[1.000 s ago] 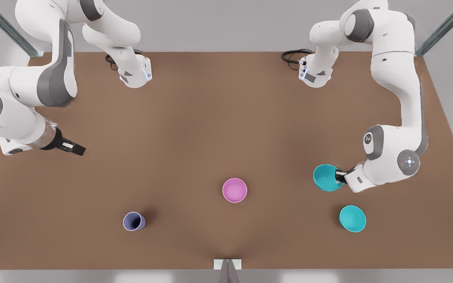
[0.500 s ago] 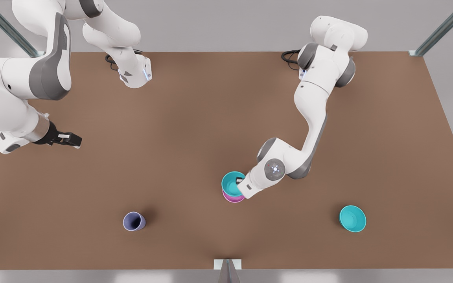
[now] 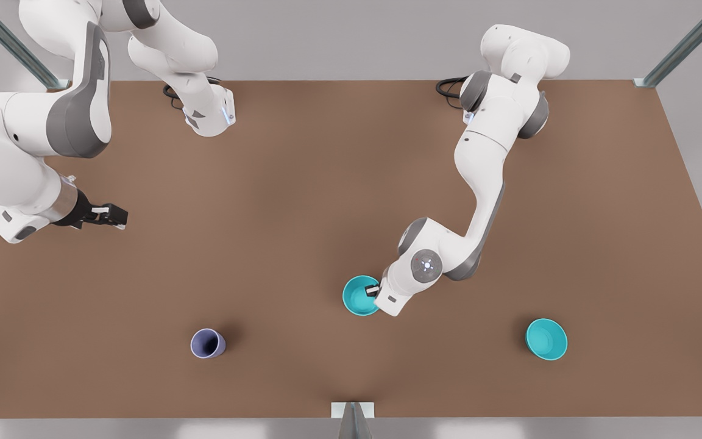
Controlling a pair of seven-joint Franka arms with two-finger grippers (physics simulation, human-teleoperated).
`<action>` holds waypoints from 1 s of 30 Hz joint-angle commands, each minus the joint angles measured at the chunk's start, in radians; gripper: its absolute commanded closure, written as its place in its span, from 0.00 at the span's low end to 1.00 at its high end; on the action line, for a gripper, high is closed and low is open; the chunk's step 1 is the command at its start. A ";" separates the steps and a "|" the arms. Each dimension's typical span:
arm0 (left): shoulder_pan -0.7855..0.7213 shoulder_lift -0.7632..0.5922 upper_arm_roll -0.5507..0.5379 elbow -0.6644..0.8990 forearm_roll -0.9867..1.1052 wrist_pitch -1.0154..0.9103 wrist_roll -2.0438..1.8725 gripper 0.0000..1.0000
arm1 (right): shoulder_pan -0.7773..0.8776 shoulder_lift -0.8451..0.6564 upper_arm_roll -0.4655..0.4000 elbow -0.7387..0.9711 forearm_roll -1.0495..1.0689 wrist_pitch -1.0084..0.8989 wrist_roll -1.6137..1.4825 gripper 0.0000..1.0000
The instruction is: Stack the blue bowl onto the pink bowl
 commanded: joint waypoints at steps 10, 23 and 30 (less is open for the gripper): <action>0.006 0.002 -0.014 -0.010 -0.002 -0.035 -0.230 0.79 | 0.001 0.011 0.002 0.005 -0.011 0.000 -0.079 0.00; 0.244 -0.333 -0.009 -0.013 0.167 -0.607 -0.017 0.00 | 0.004 0.016 0.002 0.008 -0.014 0.000 -0.078 0.00; 0.382 -0.737 0.067 -0.319 0.185 -0.649 0.626 0.00 | 0.004 0.016 0.002 0.008 -0.014 0.000 -0.078 0.00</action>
